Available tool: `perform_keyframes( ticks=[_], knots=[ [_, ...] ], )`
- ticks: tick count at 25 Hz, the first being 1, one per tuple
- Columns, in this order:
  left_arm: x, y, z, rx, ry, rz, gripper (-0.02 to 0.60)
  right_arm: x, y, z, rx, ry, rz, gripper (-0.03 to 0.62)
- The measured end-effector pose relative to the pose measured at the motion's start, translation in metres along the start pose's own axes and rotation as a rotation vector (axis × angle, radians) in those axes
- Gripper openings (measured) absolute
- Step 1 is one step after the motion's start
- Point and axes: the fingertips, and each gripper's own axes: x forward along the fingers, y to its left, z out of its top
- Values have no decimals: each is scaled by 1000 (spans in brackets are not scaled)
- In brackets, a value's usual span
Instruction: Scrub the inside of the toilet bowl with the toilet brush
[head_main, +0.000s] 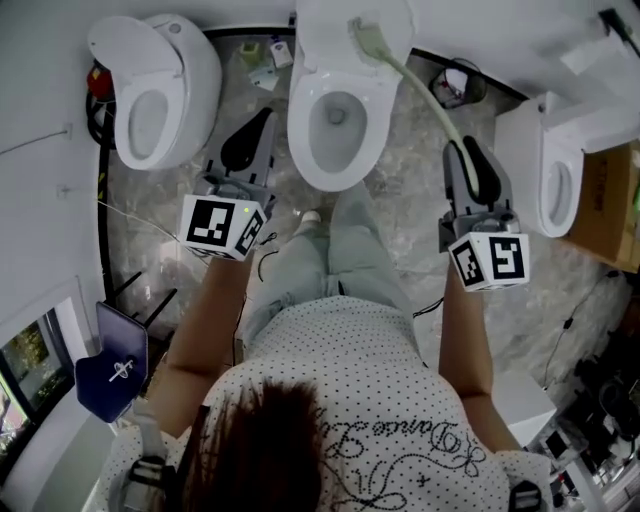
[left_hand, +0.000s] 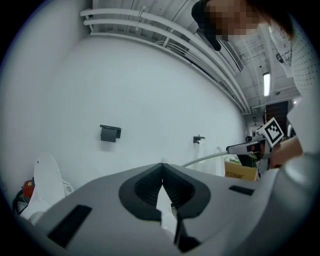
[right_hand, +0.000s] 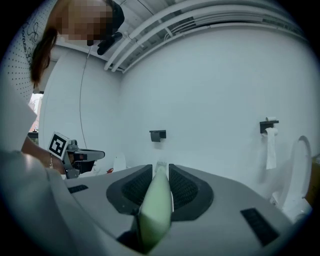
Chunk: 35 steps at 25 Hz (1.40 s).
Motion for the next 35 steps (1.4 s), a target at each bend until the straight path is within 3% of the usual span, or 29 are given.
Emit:
perform_keyframes(
  ticks=[6, 10, 17, 25, 35],
  knots=[
    [44, 17, -3, -9, 6, 110, 3, 49, -35, 2, -26, 32, 133, 115],
    [67, 25, -11, -24, 16, 179, 3, 70, -58, -20, -47, 105, 207, 115],
    [93, 38, -39, -54, 46, 225, 3, 98, -73, -70, -35, 224, 275, 115],
    [110, 56, -83, -65, 87, 219, 3, 107, -76, -157, 73, 384, 246, 115],
    [135, 87, -146, -115, 153, 134, 3, 110, -53, -222, 156, 496, 150, 115]
  ],
)
